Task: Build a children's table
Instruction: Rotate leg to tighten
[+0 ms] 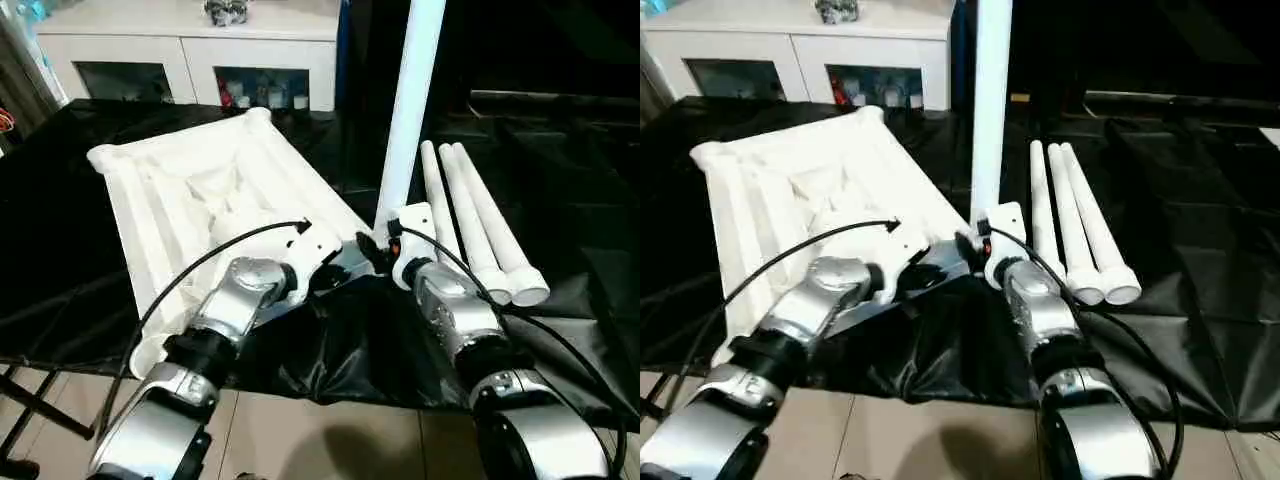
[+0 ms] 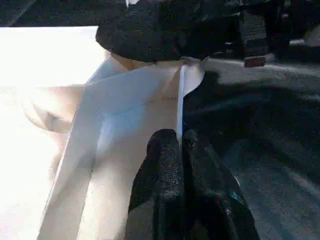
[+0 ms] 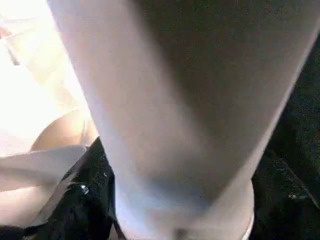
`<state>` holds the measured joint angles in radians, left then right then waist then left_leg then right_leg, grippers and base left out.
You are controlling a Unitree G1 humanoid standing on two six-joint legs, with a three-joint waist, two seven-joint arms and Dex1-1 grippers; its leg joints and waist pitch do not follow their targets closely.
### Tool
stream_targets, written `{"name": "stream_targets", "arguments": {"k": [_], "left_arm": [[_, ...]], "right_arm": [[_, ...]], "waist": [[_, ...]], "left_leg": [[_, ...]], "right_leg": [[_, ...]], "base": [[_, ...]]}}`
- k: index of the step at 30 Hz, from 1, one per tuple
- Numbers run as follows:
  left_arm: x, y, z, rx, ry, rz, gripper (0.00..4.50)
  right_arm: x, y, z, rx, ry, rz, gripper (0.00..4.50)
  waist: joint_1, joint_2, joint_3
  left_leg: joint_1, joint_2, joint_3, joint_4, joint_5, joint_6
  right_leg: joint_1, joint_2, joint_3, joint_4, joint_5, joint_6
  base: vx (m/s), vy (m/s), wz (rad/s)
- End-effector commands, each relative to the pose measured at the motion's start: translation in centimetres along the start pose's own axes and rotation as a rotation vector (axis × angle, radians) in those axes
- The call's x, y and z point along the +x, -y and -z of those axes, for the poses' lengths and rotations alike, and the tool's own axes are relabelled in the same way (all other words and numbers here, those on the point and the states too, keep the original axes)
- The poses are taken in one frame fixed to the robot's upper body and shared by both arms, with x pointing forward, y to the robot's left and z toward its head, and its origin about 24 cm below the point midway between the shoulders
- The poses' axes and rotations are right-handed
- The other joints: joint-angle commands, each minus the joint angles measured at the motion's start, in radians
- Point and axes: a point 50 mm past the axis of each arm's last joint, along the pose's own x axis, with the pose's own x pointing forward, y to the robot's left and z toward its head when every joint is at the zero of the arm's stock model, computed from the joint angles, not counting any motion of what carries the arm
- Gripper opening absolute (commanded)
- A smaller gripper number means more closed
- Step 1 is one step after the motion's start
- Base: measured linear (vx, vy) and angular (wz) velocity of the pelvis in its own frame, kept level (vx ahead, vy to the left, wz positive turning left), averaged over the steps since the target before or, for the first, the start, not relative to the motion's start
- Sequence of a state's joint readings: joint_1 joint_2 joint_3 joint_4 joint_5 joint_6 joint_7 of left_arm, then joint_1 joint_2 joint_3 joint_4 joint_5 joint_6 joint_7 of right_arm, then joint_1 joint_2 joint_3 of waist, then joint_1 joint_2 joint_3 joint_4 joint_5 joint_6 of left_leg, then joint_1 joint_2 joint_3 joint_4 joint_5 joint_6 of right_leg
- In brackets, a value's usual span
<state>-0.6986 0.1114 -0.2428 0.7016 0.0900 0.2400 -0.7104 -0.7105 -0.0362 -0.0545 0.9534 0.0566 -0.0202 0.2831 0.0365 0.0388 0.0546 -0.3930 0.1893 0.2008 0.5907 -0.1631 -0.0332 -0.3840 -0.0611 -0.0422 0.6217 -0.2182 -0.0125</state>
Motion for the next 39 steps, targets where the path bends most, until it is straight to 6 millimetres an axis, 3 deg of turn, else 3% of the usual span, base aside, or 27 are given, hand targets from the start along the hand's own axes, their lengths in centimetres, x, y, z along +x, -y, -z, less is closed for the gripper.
{"name": "stream_targets", "arguments": {"k": [1, 4, 7, 11, 15, 23, 28, 30, 31, 34, 37, 39], "left_arm": [[0.2, -0.5, -2.0, 0.031, 0.075, -0.062, 0.00], [0.3, -0.3, -1.8, 0.030, 0.070, -0.052, 0.00], [0.2, -0.4, -1.7, 0.025, 0.064, -0.060, 0.00], [0.3, -0.7, -1.6, 0.016, 0.058, -0.085, 0.00], [0.3, -1.1, -1.3, -0.020, 0.042, -0.146, 0.00], [0.3, -1.7, -1.2, -0.033, 0.027, -0.208, 0.00], [0.1, -1.9, -1.9, -0.034, 0.073, -0.221, 0.00], [0.1, -2.0, -2.1, -0.029, 0.089, -0.233, 0.44], [-0.2, -2.1, -2.5, -0.030, 0.103, -0.232, 0.44], [-0.8, -2.6, -3.1, -0.026, 0.124, -0.239, 0.68], [-1.9, -3.8, -3.1, -0.020, 0.110, -0.310, 0.78], [-3.8, -5.8, -3.1, -0.025, 0.092, -0.444, 0.78]], "right_arm": [[0.5, -3.1, 1.3, 0.064, -0.035, -0.107, 3.56], [0.5, -2.6, 0.9, 0.074, -0.005, -0.088, 3.91], [0.3, -2.0, 0.8, 0.076, 0.015, -0.068, 4.15], [-0.2, -0.7, 0.6, 0.070, 0.041, -0.020, 4.47], [-1.3, 1.1, 0.5, 0.050, 0.063, 0.067, 4.47], [-2.4, 1.5, 0.3, -0.023, 0.062, 0.033, 4.47], [-2.9, 1.6, -0.2, -0.048, 0.066, 0.009, 4.47], [-3.0, 1.6, -0.4, -0.051, 0.070, 0.004, 4.50], [-3.1, 1.7, -0.5, -0.054, 0.070, 0.004, 4.50], [-3.2, 1.9, -0.7, -0.059, 0.068, 0.009, 4.50], [-3.2, 2.1, -1.0, -0.061, 0.068, 0.022, 4.50], [-3.2, 1.9, -1.1, -0.079, 0.064, 0.010, 4.50]], "waist": [[0.002, -0.012, -0.074], [0.002, -0.011, -0.072], [0.001, -0.011, -0.067], [0.001, -0.009, -0.068], [0.002, -0.014, -0.071], [0.003, -0.020, -0.076], [0.004, -0.019, -0.076], [0.003, -0.019, -0.077], [0.003, -0.016, -0.077], [0.005, -0.020, -0.081], [0.004, -0.020, -0.079], [0.002, -0.019, -0.075]], "left_leg": [[0.018, 0.042, -0.024, -0.057, -0.127, 0.079], [0.021, 0.044, -0.024, -0.057, -0.128, 0.093], [0.024, 0.046, -0.024, -0.062, -0.181, 0.071], [0.024, 0.046, -0.025, -0.063, -0.175, 0.063], [0.022, 0.044, -0.024, -0.060, -0.137, 0.082], [0.014, 0.040, -0.023, -0.050, -0.079, 0.135], [0.016, 0.042, -0.023, -0.050, -0.081, 0.135], [0.016, 0.042, -0.023, -0.048, -0.065, 0.139], [0.015, 0.042, -0.024, -0.048, -0.066, 0.139], [0.012, 0.042, -0.023, -0.044, -0.047, 0.141], [0.011, 0.042, -0.023, -0.042, -0.037, 0.149], [0.014, 0.041, -0.022, -0.044, -0.077, 0.134]], "right_leg": [[0.038, -0.084, 0.042, -0.069, 0.018, -0.249], [0.037, -0.083, 0.039, -0.071, 0.013, -0.259], [0.035, -0.084, 0.040, -0.080, -0.082, -0.254], [0.036, -0.082, 0.041, -0.078, -0.067, -0.249], [0.041, -0.081, 0.040, -0.073, -0.005, -0.246], [0.043, -0.080, 0.036, -0.065, 0.075, -0.256], [0.042, -0.079, 0.037, -0.067, 0.048, -0.251], [0.041, -0.079, 0.038, -0.064, 0.076, -0.254], [0.041, -0.079, 0.038, -0.064, 0.076, -0.255], [0.043, -0.080, 0.038, -0.057, 0.110, -0.265], [0.039, -0.076, 0.036, -0.054, 0.126, -0.266], [0.036, -0.076, 0.036, -0.061, 0.058, -0.256]], "base": [[0.000, 0.000, 0.00], [0.000, 0.000, 0.00], [0.000, 0.000, 0.00], [0.000, 0.000, 0.00], [0.000, 0.000, 0.00], [0.000, 0.000, 0.00], [0.000, 0.000, 0.00], [0.000, 0.000, 0.00], [0.000, 0.000, 0.00], [0.000, 0.000, 0.00], [0.000, 0.000, 0.00], [0.000, 0.000, 0.00]]}}
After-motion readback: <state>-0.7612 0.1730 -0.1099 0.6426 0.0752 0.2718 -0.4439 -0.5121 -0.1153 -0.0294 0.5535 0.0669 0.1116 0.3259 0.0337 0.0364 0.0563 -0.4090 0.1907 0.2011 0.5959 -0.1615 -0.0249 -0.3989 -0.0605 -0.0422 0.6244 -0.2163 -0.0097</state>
